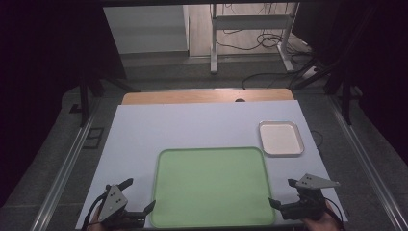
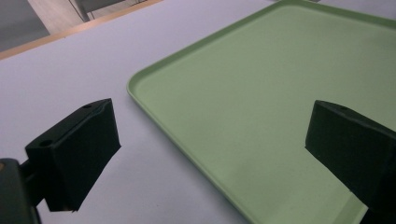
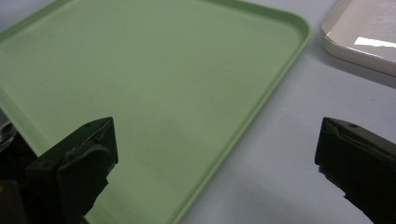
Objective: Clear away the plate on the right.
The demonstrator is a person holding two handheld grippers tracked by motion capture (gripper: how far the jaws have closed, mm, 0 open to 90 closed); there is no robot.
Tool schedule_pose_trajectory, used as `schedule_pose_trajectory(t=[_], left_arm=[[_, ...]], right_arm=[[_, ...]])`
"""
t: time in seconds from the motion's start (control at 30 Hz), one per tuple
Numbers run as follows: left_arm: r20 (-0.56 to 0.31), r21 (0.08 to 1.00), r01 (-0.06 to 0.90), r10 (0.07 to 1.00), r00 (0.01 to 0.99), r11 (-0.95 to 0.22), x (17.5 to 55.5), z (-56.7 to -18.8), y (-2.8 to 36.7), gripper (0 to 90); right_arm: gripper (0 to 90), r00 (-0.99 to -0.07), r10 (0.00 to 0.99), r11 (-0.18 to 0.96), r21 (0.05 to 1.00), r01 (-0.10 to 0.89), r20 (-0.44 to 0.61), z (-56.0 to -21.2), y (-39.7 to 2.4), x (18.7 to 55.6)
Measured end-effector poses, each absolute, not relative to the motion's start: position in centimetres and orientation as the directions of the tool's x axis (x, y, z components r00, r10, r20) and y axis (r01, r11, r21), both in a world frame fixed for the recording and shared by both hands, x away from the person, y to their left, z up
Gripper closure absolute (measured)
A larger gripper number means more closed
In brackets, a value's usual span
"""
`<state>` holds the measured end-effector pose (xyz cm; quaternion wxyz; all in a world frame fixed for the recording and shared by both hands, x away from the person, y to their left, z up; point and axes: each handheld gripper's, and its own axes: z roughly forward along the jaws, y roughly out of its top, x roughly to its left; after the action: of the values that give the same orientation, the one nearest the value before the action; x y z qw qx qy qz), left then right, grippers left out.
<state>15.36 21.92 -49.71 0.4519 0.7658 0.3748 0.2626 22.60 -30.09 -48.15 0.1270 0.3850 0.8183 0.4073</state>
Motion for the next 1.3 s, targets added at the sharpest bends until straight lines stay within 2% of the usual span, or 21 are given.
schedule_pose_trajectory(t=[0.3,1.3], left_arm=[[0.075,0.885,0.333,0.805,0.588,-0.326,15.31,-49.74,21.79,2.7],[0.078,0.884,0.332,0.803,0.590,-0.330,15.29,-49.74,21.75,2.7]], right_arm=[[0.0,-0.678,0.733,0.431,0.740,0.516,0.046,-48.25,-29.33,22.47],[0.0,-0.679,0.728,0.408,0.741,0.533,0.088,-48.22,-29.60,22.78]])
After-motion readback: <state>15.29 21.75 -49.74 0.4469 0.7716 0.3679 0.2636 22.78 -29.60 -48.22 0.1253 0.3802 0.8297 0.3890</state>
